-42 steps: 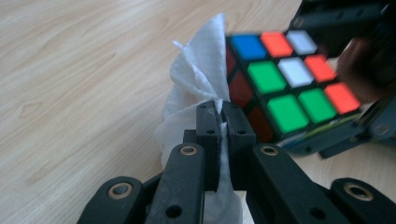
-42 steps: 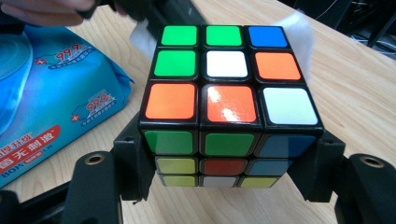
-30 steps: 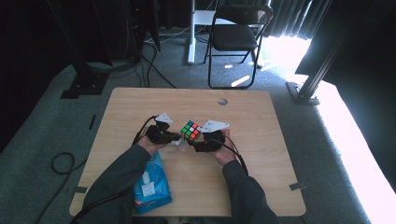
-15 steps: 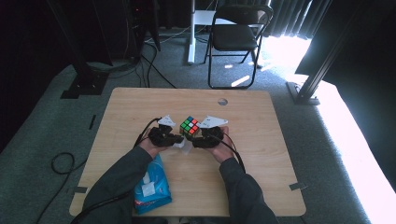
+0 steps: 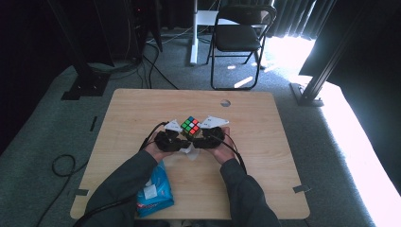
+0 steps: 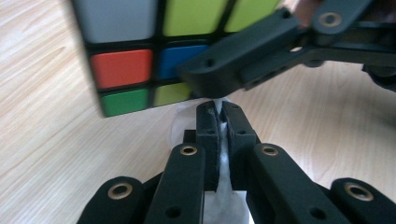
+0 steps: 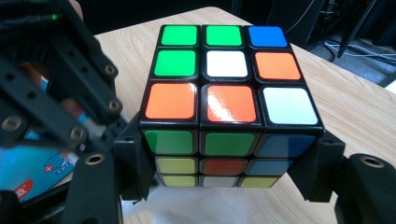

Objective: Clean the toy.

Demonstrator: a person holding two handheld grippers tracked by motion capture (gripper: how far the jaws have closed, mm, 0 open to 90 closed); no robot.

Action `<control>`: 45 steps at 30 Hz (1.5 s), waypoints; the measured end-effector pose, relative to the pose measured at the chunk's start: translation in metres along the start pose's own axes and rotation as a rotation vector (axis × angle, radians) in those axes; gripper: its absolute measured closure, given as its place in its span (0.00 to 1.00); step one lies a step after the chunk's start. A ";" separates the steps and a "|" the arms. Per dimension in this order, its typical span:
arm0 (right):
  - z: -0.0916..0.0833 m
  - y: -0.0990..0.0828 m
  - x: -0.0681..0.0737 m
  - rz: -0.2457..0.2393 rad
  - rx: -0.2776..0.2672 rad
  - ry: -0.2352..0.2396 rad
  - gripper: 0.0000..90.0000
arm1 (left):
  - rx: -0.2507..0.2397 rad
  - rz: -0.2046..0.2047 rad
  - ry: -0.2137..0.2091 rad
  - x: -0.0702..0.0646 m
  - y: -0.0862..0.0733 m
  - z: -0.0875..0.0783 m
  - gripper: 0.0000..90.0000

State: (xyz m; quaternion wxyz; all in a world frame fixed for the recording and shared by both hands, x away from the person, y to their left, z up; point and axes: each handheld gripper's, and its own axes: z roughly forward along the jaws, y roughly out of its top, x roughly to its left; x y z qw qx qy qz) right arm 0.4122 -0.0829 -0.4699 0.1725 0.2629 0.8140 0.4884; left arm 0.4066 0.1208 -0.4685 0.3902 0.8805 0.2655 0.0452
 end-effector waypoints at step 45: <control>0.001 0.000 -0.001 0.018 -0.006 -0.017 0.38 | -0.026 0.007 -0.024 0.000 -0.001 -0.005 0.97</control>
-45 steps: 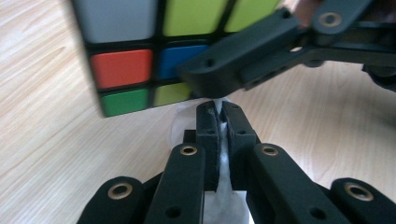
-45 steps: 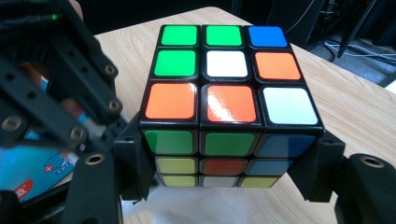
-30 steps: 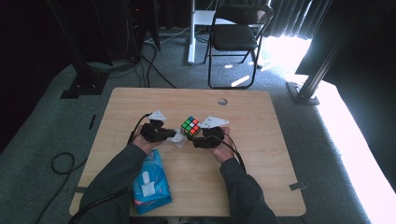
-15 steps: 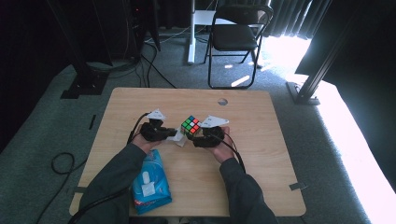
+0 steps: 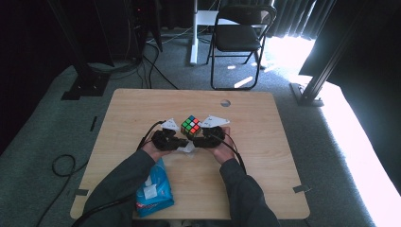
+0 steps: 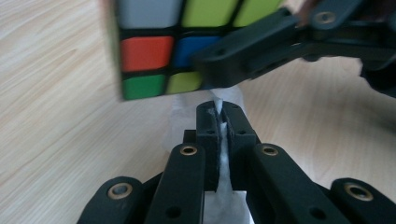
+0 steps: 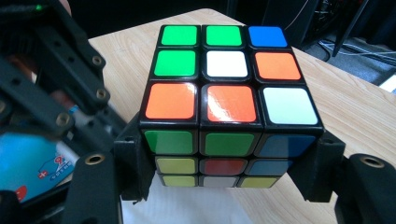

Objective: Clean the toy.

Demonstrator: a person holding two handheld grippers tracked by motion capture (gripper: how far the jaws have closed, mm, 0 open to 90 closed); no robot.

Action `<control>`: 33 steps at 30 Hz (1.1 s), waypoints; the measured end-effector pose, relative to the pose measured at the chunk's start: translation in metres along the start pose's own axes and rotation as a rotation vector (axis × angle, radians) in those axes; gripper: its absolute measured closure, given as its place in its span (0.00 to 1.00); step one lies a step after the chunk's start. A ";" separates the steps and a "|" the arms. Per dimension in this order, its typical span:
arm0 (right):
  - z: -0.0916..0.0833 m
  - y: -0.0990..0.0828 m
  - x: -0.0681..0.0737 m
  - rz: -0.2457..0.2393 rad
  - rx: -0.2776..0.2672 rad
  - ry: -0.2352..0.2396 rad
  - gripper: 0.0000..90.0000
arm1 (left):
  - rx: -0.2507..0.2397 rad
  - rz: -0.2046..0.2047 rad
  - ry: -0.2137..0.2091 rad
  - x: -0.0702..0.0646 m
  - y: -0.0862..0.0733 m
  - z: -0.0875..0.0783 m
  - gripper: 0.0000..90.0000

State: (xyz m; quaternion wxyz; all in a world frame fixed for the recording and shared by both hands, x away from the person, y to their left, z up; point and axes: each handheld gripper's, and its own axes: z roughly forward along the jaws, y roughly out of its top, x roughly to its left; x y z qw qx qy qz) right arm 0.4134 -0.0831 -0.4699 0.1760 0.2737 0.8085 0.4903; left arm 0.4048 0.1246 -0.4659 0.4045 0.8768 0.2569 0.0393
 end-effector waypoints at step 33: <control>0.002 -0.014 -0.001 0.008 0.029 0.003 0.38 | 0.138 -0.085 0.257 0.036 -0.009 -0.002 0.93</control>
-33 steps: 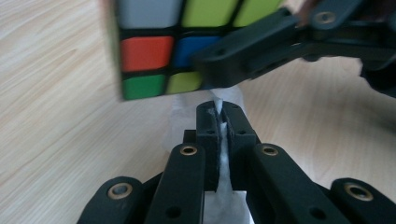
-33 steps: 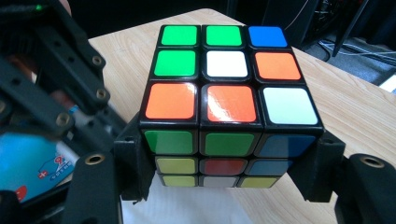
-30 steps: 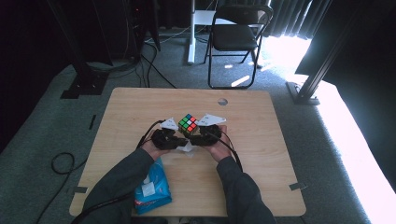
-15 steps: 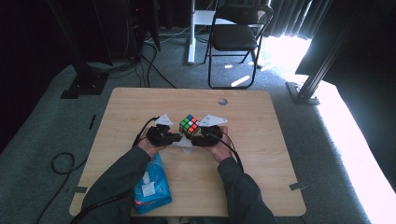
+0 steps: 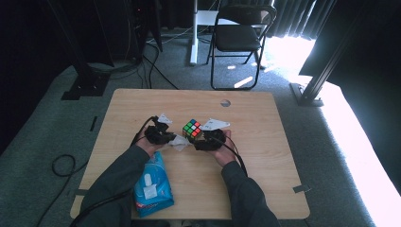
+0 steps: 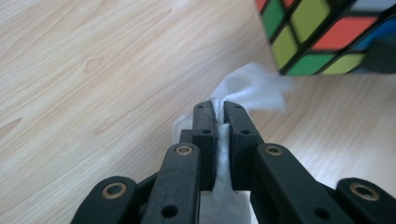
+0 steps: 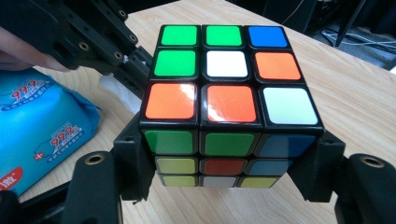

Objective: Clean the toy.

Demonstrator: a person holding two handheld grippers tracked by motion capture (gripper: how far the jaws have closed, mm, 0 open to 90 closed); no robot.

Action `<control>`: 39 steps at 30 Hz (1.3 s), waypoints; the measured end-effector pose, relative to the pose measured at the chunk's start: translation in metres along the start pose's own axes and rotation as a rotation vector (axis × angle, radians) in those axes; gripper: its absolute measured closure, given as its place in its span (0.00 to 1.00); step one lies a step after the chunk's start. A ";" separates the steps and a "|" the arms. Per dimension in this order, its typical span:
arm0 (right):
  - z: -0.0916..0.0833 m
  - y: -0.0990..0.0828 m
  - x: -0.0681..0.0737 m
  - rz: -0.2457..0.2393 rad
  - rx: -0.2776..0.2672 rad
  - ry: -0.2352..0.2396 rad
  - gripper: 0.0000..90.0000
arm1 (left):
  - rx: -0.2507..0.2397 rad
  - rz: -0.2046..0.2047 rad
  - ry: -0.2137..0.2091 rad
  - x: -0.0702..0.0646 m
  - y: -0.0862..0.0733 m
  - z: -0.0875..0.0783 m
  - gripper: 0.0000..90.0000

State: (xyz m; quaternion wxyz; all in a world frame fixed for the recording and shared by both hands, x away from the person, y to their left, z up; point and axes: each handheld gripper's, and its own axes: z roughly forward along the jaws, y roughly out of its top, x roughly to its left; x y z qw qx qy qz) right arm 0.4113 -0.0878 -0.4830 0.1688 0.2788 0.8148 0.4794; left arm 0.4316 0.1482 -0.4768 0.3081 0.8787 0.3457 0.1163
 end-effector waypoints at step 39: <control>0.039 -0.040 0.006 0.037 0.193 -0.067 0.38 | 0.090 -0.011 0.084 0.016 -0.008 0.010 0.89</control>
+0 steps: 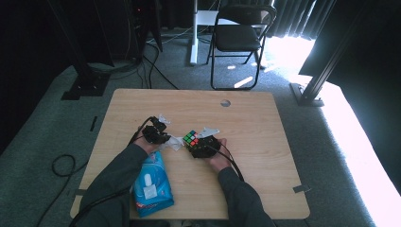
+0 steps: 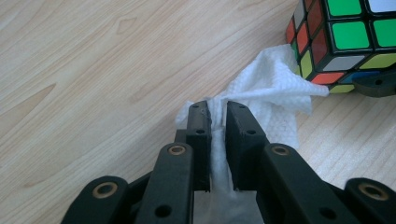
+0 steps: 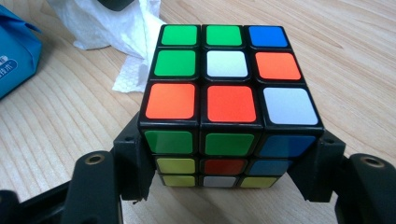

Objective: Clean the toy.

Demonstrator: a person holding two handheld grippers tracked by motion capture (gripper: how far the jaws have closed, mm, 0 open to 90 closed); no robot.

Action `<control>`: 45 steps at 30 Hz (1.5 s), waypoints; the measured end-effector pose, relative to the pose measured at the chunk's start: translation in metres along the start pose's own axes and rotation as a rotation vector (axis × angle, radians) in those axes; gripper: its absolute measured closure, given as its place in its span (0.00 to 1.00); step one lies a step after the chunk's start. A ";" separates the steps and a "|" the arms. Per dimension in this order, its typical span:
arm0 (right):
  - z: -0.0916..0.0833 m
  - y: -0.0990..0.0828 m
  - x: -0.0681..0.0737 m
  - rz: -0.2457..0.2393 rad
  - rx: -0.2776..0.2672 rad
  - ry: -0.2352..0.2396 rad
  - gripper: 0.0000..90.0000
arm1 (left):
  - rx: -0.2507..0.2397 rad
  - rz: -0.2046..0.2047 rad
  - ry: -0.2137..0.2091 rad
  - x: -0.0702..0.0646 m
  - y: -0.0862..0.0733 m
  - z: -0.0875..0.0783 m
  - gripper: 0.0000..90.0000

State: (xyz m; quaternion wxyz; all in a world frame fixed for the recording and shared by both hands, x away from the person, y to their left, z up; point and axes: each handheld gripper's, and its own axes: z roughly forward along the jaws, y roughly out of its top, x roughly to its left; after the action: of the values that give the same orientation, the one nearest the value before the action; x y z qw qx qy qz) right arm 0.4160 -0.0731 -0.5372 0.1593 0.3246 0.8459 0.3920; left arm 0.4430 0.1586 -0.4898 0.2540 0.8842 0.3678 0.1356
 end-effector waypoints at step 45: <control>-0.028 0.012 -0.043 0.329 -0.072 0.163 0.77 | -0.026 -0.024 -0.020 0.002 -0.001 -0.002 0.87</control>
State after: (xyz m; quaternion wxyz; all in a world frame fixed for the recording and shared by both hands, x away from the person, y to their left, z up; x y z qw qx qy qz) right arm 0.4379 -0.1119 -0.5089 0.0356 0.4199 0.7770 0.4676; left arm 0.4431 0.1618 -0.4890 0.2708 0.8776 0.3741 0.1284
